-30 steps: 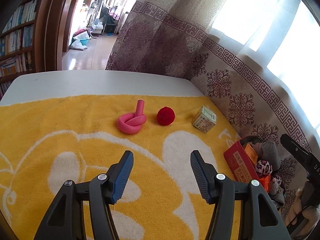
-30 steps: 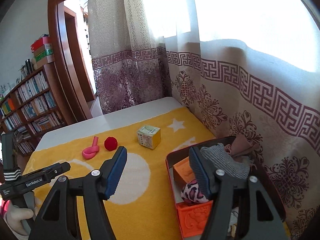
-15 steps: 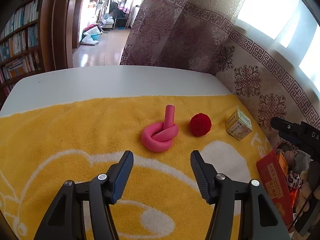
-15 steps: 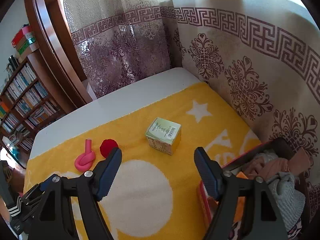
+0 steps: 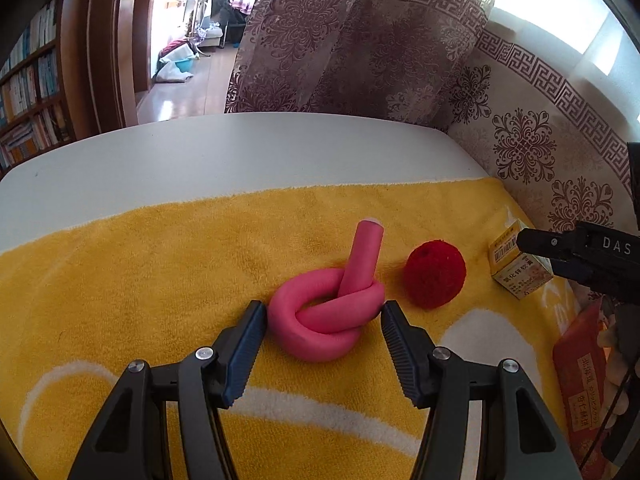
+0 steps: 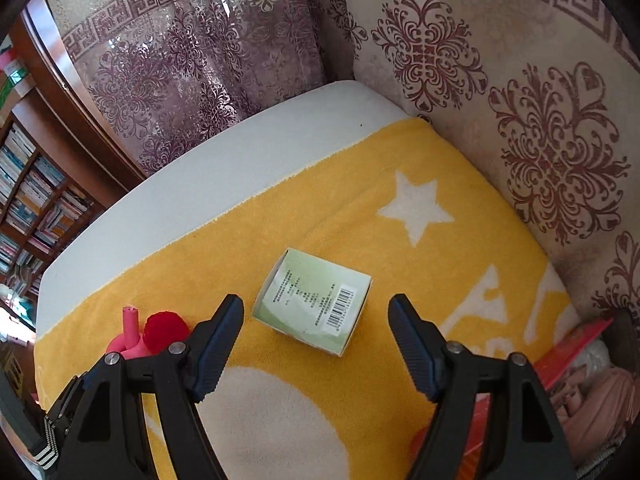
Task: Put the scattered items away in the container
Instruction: 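Grasp the green-white medicine box with the right gripper while the left approaches the pink foam knot, then drop the green-white box into the tin with the right gripper while the left grasps the pink foam knot, then grasp the red yarn ball with the right gripper while the left holds the pink foam knot, then carry both items into the red tin box and open both grippers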
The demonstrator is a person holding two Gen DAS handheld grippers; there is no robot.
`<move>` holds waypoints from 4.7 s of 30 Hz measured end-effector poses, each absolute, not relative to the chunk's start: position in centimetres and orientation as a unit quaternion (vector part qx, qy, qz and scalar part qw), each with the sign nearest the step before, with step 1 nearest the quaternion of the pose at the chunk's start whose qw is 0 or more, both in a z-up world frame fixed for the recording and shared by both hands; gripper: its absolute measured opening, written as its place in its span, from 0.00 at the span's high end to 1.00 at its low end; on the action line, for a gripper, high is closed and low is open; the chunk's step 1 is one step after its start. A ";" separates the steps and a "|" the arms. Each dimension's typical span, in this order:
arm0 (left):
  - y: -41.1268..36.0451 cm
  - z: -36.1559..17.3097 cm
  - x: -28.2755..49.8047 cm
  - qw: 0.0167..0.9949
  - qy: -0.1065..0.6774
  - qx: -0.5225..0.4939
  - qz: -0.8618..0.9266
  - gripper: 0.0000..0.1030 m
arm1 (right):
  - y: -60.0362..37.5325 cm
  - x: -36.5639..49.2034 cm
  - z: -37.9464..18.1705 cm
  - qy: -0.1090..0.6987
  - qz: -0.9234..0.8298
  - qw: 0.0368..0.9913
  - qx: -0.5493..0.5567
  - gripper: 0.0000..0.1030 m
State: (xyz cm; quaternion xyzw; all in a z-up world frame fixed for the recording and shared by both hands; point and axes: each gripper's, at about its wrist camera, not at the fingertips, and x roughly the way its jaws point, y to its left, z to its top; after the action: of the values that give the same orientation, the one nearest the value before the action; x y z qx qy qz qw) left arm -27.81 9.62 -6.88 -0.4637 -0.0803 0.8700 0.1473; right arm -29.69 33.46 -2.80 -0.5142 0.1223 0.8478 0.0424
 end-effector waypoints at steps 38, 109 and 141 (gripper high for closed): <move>9.6 -4.1 -24.6 0.126 -0.079 -0.422 0.894 0.49 | 42.7 -9.2 8.0 0.115 0.918 0.044 -0.377 0.39; 8.8 -2.8 -24.8 0.157 -0.104 -0.411 0.892 0.47 | 29.2 -17.7 4.8 0.143 0.907 -0.086 -0.386 0.65; 33.7 1.2 -2.1 0.412 0.032 -0.410 0.813 0.47 | 48.9 2.2 3.2 0.116 0.930 -0.043 -0.346 0.65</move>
State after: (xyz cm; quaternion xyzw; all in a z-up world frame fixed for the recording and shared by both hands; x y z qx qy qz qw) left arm -2.13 33.69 1.18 -0.4098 0.0317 0.8134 0.4117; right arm 2.23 48.87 3.15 -0.3464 0.1164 0.9298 -0.0434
